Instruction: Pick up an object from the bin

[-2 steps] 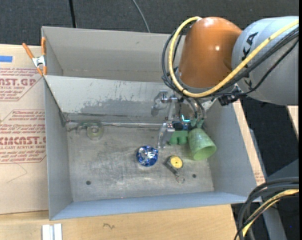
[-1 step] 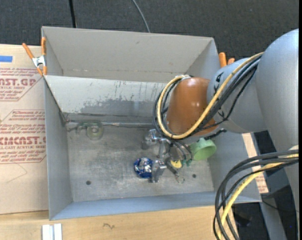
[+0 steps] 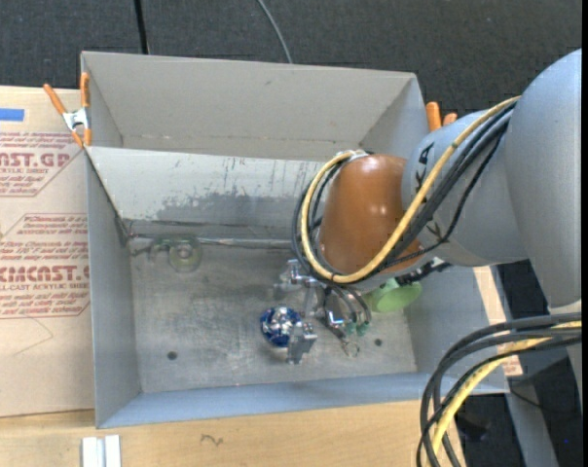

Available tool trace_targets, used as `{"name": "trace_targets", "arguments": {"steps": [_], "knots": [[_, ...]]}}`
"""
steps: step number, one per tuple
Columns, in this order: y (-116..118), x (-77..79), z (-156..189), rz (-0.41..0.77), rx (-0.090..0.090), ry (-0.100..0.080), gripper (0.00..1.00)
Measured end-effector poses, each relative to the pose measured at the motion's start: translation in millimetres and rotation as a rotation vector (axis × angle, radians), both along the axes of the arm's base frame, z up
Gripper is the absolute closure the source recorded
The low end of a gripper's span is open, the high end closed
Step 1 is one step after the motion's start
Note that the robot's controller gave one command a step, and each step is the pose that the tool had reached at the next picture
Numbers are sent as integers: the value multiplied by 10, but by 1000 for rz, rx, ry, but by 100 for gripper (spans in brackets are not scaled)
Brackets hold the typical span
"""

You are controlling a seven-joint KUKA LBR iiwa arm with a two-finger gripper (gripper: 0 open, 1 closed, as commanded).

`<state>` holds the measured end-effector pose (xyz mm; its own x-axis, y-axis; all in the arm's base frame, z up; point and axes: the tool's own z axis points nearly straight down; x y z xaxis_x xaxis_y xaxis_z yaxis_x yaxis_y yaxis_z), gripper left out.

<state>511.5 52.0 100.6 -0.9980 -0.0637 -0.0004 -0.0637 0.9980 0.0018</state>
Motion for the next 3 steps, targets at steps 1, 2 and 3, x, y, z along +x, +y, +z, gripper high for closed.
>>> {"name": "trace_targets", "arguments": {"steps": [1, 2, 3], "knots": [[-137, -59, -14, -170, -1, 2, 0], [-69, -183, -288, -193, 0, -9, 0], [30, -290, -279, -201, -1, -12, 0]]}}
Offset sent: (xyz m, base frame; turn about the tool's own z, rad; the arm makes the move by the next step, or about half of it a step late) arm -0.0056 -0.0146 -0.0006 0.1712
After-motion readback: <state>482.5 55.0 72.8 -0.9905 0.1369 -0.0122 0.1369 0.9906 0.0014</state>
